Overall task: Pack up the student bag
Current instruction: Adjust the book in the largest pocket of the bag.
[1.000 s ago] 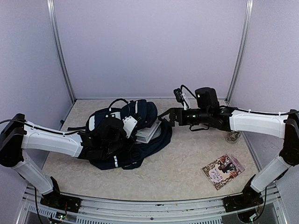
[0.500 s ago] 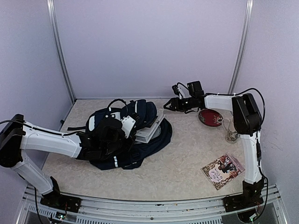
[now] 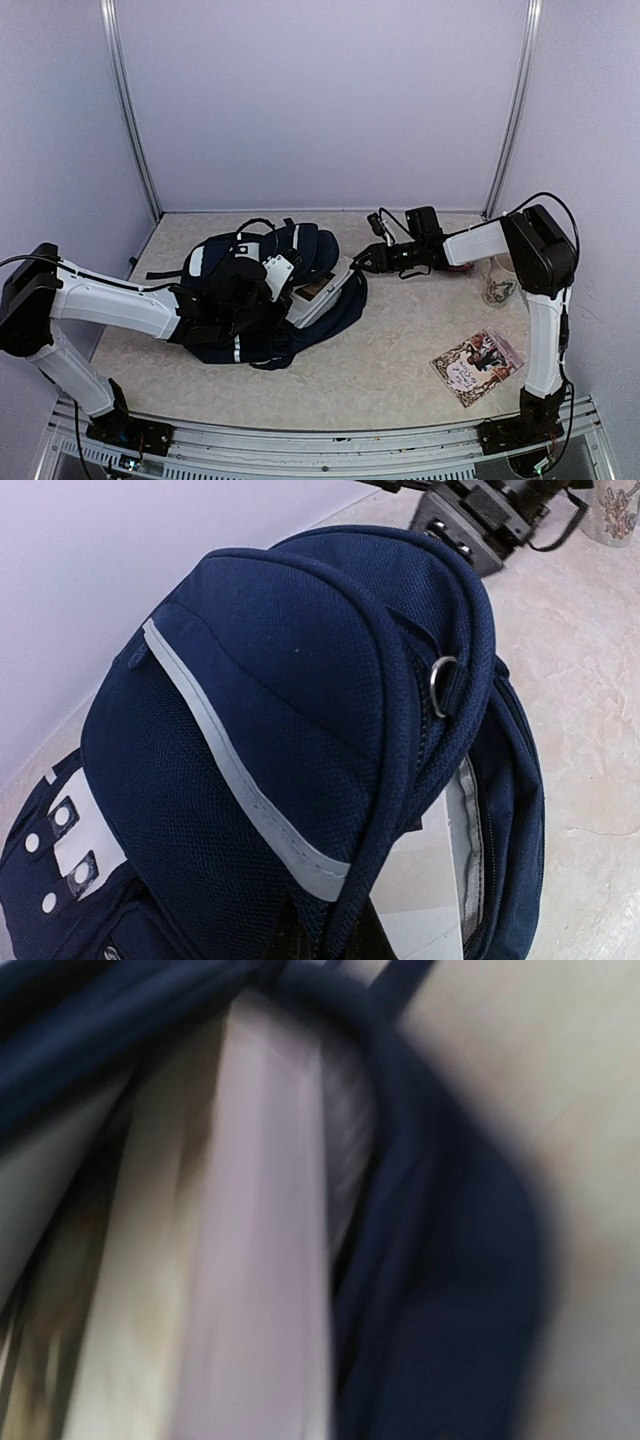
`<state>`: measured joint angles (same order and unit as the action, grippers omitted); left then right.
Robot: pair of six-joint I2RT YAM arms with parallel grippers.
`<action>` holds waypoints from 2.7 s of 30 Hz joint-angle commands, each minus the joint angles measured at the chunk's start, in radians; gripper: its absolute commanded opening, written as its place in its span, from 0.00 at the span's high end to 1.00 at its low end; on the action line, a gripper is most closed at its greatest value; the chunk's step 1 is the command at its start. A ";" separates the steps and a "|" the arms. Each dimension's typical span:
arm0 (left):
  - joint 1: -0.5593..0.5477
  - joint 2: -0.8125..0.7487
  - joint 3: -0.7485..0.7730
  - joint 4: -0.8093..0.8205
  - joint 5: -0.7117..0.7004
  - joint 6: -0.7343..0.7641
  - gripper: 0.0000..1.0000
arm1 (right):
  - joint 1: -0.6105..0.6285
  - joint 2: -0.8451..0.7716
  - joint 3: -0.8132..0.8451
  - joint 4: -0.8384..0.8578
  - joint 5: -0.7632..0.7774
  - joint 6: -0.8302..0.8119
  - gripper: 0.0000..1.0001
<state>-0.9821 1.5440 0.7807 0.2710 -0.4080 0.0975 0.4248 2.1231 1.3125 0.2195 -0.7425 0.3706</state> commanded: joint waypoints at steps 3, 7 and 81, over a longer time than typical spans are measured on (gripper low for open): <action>0.009 -0.005 0.072 0.130 0.030 0.014 1.00 | 0.129 -0.168 -0.228 0.121 -0.145 -0.012 0.53; 0.014 -0.022 0.062 0.126 0.027 0.019 1.00 | 0.148 -0.265 -0.351 0.115 -0.132 -0.027 0.54; 0.092 -0.238 -0.097 0.193 0.272 -0.062 1.00 | 0.071 0.011 0.289 -0.208 0.129 -0.036 0.53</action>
<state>-0.8619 1.3914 0.6872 0.3130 -0.2020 0.0238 0.4931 1.9625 1.3281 0.3210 -0.5575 0.4778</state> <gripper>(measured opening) 0.050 0.439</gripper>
